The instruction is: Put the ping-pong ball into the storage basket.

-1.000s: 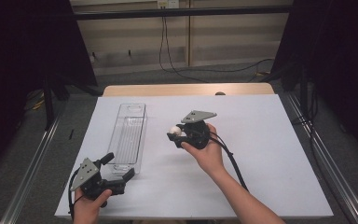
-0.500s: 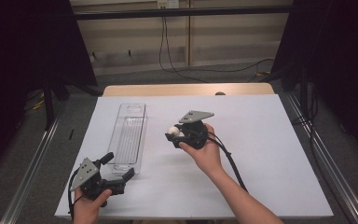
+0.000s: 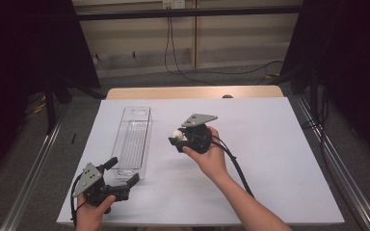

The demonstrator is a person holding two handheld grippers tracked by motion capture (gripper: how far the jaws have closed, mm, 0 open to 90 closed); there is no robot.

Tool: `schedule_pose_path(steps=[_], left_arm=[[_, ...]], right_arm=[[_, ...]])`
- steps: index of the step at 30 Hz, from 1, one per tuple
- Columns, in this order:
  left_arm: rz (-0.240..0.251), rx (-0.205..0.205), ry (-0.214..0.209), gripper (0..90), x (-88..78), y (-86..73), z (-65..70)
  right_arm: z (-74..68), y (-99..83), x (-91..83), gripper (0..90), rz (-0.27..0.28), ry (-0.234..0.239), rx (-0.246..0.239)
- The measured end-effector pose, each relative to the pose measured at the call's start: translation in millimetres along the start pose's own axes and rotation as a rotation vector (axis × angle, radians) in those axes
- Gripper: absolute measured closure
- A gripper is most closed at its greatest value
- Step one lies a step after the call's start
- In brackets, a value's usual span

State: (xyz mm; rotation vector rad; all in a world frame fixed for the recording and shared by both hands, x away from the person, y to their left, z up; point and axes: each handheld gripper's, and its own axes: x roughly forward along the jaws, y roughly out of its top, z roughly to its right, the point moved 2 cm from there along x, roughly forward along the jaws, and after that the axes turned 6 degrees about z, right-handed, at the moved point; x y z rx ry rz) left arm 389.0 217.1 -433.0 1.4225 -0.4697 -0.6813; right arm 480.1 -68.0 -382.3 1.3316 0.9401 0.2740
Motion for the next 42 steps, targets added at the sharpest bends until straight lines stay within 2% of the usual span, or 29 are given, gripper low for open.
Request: schedule_pose_path(steps=[42], left_arm=[[-0.001,0.001,0.003,1.7,0.7,0.0,0.1]], right_arm=[[-10.2,7.7,12.7,51.4,0.004,0.019,-0.011]])
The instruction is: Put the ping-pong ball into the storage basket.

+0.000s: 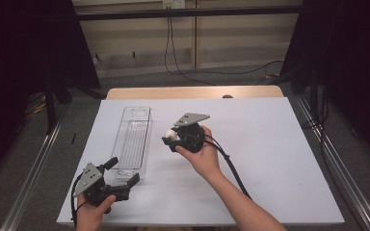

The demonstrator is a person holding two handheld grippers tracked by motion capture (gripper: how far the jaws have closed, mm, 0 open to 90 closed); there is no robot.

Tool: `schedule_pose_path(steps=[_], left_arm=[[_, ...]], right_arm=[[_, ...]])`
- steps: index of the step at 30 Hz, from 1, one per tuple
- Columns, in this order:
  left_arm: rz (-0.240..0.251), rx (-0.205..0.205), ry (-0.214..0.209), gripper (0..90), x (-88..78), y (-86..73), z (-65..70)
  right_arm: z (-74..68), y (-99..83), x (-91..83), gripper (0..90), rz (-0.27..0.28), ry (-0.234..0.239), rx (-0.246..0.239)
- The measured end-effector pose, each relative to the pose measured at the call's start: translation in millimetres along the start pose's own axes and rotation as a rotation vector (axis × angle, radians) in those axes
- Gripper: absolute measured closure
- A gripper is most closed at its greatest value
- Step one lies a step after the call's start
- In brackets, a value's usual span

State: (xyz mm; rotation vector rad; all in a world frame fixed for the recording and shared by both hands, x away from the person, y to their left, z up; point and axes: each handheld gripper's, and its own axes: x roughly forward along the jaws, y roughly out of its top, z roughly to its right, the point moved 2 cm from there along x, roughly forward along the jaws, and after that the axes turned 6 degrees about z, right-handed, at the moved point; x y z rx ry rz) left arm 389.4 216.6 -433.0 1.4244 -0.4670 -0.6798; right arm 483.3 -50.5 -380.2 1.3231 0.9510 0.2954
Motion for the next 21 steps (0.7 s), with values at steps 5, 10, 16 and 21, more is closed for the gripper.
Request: schedule_pose_path(steps=[5,10,16,21], left_arm=[[-0.001,0.000,-0.004,1.8,0.2,-0.2,-0.1],[0.000,0.000,-0.005,1.7,0.5,-0.4,0.3],[-0.003,0.003,-0.001,1.7,0.4,-0.2,0.6],[-0.003,0.002,0.002,1.8,0.6,0.0,0.8]], right_arm=[[-0.4,0.7,1.1,51.4,-0.005,0.000,0.001],[-1.6,1.9,2.9,51.4,-0.005,0.001,0.004],[-3.6,4.0,4.7,51.4,-0.004,0.005,-0.002],[-5.1,5.2,6.1,51.4,-0.006,0.006,-0.003]])
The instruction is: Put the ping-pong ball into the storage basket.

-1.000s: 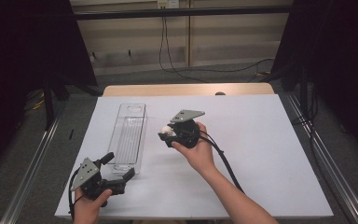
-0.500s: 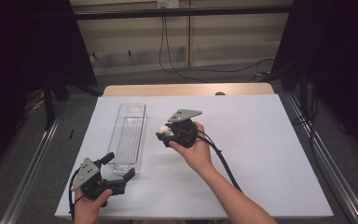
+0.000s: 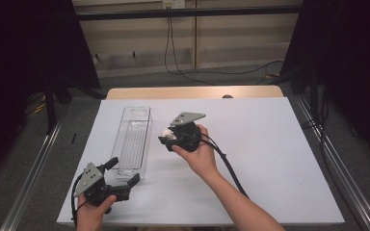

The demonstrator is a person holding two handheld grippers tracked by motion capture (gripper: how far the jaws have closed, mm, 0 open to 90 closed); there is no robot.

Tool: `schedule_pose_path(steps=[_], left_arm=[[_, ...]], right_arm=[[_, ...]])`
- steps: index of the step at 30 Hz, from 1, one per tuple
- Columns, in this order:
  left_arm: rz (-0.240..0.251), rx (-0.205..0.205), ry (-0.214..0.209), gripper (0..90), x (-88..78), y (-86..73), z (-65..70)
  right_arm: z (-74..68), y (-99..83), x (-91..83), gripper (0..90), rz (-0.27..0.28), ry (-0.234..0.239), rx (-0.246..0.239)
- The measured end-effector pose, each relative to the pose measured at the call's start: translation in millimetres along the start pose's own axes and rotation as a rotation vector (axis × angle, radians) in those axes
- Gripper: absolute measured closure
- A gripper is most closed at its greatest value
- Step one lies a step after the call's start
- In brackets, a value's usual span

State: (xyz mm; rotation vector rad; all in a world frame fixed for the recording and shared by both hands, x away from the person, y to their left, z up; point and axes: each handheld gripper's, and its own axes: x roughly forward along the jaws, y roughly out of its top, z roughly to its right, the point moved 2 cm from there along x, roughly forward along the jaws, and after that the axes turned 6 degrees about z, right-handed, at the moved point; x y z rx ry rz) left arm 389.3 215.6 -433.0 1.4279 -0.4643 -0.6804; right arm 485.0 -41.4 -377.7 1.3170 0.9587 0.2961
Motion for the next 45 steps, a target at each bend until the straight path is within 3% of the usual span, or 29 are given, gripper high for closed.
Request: schedule_pose_path(steps=[31,37,38,42,45], left_arm=[[0.001,-0.002,-0.004,1.7,1.0,0.2,0.3],[0.001,0.005,-0.012,1.7,1.4,0.4,0.7],[-0.012,0.020,-0.014,1.7,0.6,0.4,-0.6],[0.005,-0.003,-0.012,1.7,1.9,0.3,0.9],[-0.002,0.006,-0.024,1.7,1.3,0.4,1.0]], right_arm=[[-2.7,4.8,11.9,51.4,-0.003,0.004,-0.006],[-2.2,5.7,12.4,51.5,-0.009,0.007,-0.005],[-2.2,6.2,12.9,51.4,-0.006,0.006,-0.006],[-4.3,8.3,15.0,51.4,-0.003,0.009,-0.003],[-6.1,9.0,16.7,51.4,-0.008,0.009,-0.011]])
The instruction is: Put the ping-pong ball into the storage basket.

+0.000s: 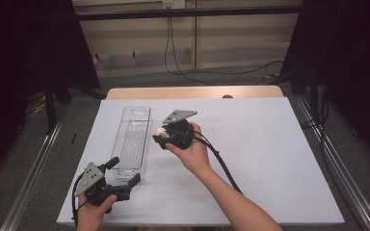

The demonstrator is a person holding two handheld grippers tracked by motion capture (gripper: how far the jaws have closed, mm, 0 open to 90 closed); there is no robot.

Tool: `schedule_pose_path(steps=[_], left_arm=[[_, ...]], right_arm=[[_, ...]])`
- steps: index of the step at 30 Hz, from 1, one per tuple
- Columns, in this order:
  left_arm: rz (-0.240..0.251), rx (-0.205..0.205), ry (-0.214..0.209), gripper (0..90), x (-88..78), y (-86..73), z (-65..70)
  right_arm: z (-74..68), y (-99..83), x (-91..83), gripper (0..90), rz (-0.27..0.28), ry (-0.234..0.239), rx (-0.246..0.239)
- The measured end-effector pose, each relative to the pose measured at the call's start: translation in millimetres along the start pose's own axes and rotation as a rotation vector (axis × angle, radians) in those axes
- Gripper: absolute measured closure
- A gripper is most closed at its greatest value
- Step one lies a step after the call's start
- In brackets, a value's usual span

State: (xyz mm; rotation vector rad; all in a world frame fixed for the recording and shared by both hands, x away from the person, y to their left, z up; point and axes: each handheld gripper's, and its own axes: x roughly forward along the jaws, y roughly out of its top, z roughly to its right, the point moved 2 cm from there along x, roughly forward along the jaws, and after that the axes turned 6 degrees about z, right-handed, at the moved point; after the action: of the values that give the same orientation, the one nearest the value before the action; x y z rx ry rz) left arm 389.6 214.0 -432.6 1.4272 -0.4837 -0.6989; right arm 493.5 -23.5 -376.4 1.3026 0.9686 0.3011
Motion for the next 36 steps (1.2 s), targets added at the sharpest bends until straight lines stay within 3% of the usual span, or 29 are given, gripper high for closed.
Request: schedule_pose_path(steps=[21,36], left_arm=[[0.007,-0.007,0.023,1.7,-0.1,0.4,-0.3],[0.002,0.001,0.007,1.8,-0.1,0.4,0.2]], right_arm=[[-7.7,4.9,9.0,51.4,0.006,0.021,-0.013],[-9.3,6.8,13.6,51.4,0.010,0.030,-0.013]])
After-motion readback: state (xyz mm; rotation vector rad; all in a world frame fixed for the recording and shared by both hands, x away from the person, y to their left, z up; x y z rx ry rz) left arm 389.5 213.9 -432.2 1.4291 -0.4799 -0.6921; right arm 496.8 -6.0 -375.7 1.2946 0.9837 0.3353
